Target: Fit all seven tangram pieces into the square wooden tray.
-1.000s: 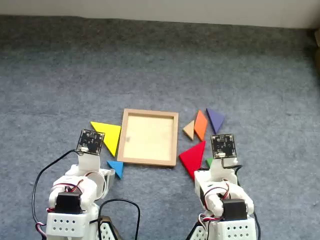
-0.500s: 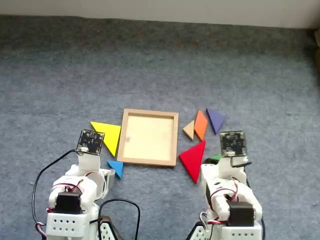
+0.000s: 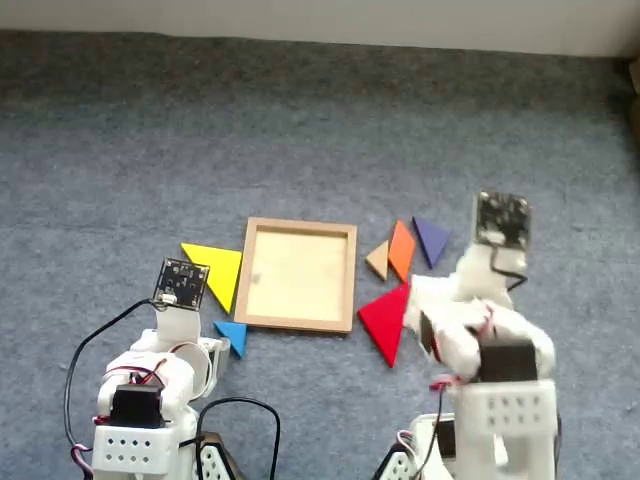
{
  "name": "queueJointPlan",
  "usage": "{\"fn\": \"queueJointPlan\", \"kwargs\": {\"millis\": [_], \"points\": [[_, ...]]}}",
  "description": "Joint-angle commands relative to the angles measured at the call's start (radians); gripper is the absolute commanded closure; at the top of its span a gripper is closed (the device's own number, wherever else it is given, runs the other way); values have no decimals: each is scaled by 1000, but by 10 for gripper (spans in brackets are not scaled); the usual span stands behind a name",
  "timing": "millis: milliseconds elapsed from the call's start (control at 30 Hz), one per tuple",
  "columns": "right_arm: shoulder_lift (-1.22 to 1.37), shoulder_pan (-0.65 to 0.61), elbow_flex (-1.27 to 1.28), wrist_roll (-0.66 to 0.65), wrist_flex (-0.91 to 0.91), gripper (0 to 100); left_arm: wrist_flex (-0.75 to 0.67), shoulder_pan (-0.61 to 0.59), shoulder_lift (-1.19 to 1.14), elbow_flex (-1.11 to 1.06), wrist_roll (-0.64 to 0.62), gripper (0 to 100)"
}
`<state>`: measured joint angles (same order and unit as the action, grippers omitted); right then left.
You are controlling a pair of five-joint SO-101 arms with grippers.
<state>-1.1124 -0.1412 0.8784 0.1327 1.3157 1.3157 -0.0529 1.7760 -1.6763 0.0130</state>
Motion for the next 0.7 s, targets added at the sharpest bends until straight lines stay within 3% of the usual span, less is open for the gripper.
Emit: {"fn": "queueJointPlan", "kwargs": {"millis": [0, 167, 333, 667], "points": [[255, -102, -114, 104, 8, 893, 6, -1, 39, -19, -11, 797], [369, -214, -116, 265, 4, 695, 6, -1, 39, -19, -11, 797], [446, -331, -111, 348, -81, 687, 6, -1, 39, -19, -11, 797], [742, -338, -119, 362, -274, 687, 6, -1, 39, -19, -11, 797]]}}
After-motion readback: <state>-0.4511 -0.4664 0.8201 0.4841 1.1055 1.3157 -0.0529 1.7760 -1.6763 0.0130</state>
